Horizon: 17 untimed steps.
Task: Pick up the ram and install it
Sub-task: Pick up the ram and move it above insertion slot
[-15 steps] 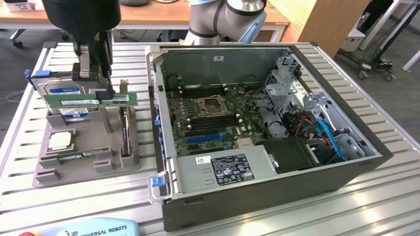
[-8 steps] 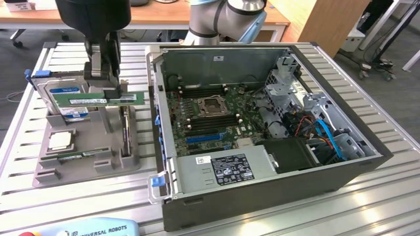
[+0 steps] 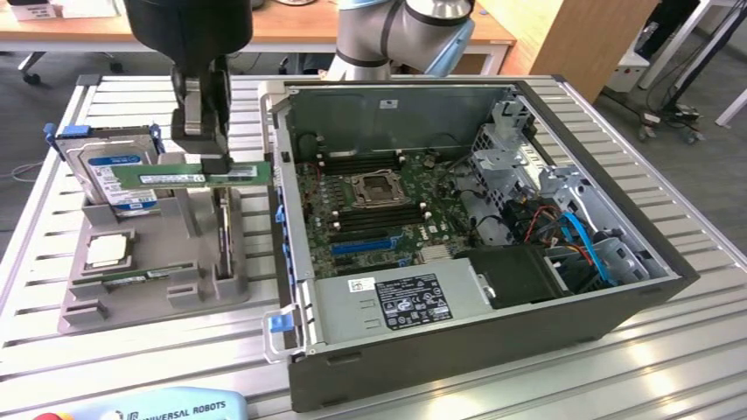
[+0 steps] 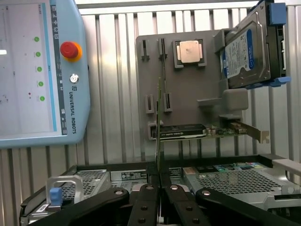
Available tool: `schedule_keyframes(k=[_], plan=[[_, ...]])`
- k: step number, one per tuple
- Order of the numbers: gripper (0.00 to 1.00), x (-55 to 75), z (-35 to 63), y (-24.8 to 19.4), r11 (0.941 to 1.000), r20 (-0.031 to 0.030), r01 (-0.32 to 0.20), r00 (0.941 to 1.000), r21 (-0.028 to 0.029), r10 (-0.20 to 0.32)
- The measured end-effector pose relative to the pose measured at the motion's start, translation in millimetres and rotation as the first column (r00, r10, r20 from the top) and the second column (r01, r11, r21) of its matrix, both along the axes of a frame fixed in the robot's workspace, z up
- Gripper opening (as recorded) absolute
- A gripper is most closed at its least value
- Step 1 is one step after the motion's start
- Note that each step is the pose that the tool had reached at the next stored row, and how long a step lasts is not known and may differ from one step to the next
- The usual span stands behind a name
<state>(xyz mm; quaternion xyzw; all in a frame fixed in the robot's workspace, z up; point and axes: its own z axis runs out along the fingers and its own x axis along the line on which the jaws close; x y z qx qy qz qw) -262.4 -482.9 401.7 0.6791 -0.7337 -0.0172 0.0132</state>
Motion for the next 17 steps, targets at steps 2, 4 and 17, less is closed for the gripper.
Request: schedule_keyframes(k=[2,4,17], plan=[[0.11,3.9,0.0,0.1,1.0,0.0,0.0,1.0,0.0001,0.0],[0.11,7.9,0.0,0.1,1.0,0.0,0.0,1.0,0.0002,0.0],[0.11,35.0,0.0,0.4,1.0,0.0,0.0,1.0,0.0007,0.0]])
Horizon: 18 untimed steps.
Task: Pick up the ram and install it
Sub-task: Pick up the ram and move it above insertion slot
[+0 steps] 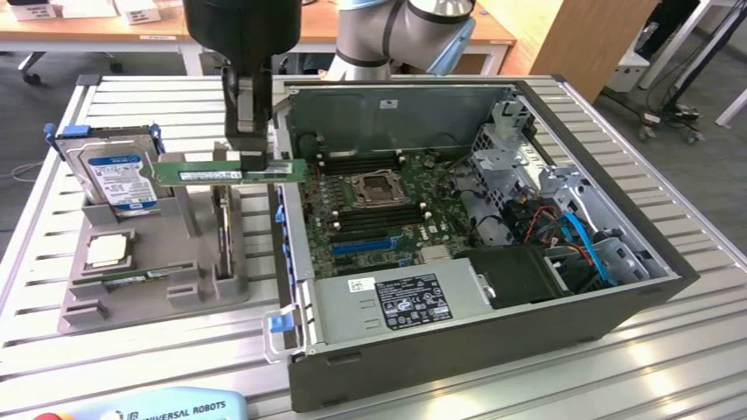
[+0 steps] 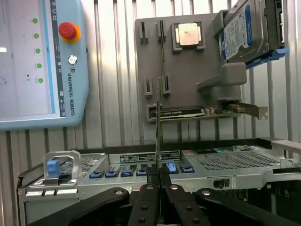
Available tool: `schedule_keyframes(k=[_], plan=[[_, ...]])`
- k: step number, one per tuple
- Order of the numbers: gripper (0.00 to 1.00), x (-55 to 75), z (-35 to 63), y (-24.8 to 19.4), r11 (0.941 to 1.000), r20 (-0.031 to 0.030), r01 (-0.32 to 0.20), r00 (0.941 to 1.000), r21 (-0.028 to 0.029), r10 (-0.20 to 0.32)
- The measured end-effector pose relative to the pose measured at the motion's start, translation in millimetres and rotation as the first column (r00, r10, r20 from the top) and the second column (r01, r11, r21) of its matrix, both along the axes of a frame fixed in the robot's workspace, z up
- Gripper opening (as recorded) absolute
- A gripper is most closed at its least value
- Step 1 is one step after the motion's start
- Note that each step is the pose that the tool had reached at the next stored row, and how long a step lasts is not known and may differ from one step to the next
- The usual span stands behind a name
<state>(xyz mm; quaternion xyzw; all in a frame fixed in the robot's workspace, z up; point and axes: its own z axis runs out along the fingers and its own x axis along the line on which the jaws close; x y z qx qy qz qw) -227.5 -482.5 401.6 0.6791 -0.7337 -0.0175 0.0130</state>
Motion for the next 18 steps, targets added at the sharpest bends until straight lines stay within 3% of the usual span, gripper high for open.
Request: schedule_keyframes(k=[18], plan=[[0.11,40.6,0.0,0.5,1.0,0.0,0.0,1.0,0.0004,0.0]])
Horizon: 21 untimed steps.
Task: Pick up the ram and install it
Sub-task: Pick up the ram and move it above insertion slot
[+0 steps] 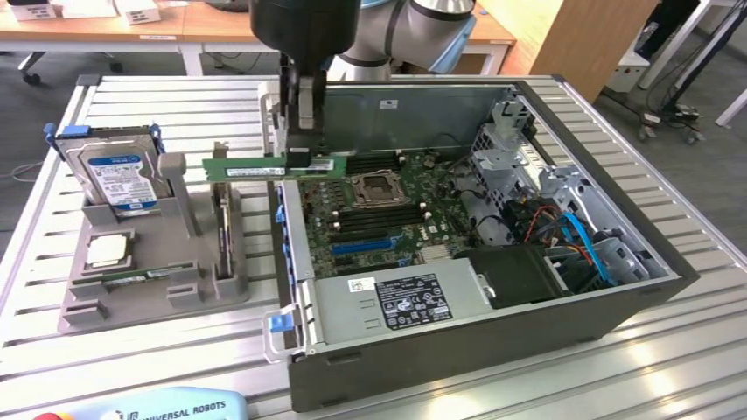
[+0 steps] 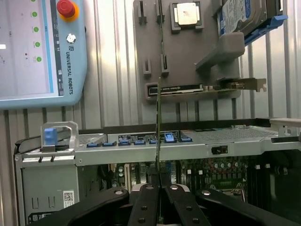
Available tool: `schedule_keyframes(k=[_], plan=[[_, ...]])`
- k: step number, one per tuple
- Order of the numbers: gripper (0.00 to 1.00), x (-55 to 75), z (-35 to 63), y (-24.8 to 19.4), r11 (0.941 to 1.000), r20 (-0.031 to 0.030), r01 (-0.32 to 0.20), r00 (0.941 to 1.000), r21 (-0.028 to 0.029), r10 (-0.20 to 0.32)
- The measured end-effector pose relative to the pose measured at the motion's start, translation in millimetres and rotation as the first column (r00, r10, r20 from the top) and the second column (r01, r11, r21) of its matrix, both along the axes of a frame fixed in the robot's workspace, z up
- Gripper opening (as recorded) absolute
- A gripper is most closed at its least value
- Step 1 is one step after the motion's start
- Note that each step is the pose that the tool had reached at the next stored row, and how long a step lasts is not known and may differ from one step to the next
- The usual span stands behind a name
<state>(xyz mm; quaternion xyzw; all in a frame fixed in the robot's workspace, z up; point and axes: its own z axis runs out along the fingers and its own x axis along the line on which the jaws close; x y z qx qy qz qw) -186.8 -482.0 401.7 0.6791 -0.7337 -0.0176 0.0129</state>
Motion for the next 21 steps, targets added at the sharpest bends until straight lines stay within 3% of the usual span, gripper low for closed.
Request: schedule_keyframes(k=[21], plan=[[0.11,40.4,0.0,0.7,1.0,0.0001,0.0,1.0,0.0004,0.0]])
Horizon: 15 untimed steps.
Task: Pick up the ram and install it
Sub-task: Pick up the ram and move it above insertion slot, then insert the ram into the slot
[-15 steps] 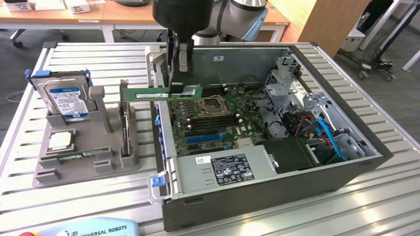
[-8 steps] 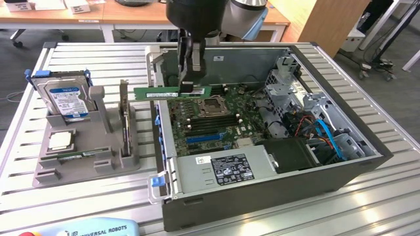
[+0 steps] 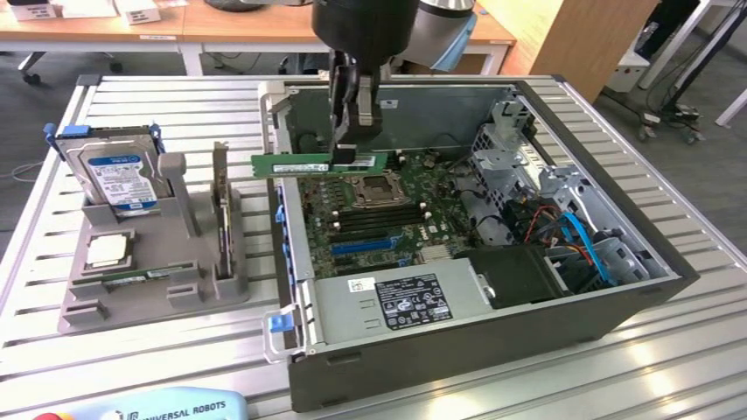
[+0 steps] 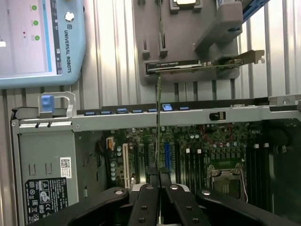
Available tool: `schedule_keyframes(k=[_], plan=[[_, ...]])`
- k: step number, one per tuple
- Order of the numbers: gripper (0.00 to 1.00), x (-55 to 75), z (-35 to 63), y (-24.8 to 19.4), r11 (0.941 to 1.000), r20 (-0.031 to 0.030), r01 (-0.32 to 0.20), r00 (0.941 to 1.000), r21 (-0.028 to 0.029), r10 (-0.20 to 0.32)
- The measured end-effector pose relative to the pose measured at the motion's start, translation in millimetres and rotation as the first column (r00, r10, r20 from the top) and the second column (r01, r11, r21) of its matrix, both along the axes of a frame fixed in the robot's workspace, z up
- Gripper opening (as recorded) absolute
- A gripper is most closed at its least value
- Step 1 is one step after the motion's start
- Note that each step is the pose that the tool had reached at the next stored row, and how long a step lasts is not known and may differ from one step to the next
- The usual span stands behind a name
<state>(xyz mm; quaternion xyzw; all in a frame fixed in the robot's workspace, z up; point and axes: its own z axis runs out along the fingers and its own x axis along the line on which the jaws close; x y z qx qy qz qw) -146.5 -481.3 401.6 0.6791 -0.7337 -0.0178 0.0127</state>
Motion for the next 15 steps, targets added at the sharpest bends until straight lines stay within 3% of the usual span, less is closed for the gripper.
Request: schedule_keyframes(k=[15], plan=[[0.11,27.0,0.0,0.5,1.0,-0.0001,0.0,1.0,0.0001,0.0]])
